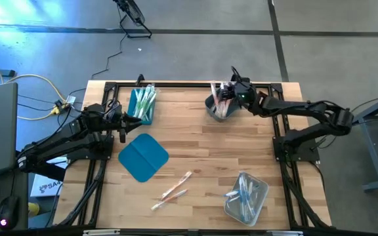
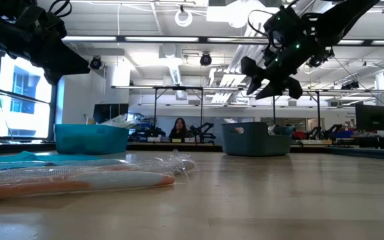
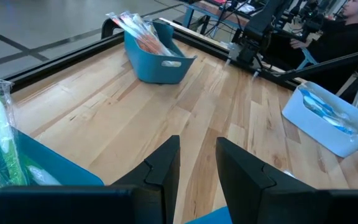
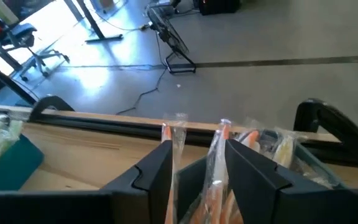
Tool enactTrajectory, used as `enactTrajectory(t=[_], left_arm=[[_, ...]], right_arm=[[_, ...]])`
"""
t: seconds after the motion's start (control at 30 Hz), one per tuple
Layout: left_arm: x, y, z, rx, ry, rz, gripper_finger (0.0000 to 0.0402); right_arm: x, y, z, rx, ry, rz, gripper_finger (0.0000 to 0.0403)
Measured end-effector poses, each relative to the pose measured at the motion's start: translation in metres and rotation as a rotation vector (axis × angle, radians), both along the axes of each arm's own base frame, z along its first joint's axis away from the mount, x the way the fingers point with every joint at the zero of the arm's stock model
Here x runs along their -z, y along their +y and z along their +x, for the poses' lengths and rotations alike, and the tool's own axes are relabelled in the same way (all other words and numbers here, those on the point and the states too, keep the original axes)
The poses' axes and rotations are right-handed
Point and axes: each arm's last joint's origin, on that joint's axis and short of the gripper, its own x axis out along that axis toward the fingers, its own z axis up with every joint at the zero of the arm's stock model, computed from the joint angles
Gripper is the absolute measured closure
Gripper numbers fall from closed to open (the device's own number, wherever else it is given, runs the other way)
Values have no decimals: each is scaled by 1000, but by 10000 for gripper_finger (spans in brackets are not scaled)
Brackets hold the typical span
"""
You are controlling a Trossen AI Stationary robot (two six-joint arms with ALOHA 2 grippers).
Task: Pick & Place Toothbrushes
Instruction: Put the top orange toothbrush into the dark gray bin
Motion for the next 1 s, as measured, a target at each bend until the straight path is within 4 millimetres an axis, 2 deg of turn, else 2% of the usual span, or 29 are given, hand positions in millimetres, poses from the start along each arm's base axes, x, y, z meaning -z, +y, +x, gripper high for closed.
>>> enactTrajectory(t=[0.17,0.37,0.67,0.8,1.0], left_arm=[[0,0,0,0,0,0,302],[0,0,0,0,-1,0,302],[0,0,0,3,-1,-1,302],[0,0,0,3,-1,-1,302],[-1,0,0,-11,-28,-54,302]], right_arm=[[-21,7,-7,-88,-71,-21,268],[-42,20,-14,-361,-203,23,279],[-49,34,-13,-773,-299,142,280],[-47,35,-11,-830,-302,170,282],[-47,33,-12,-761,-275,123,282]])
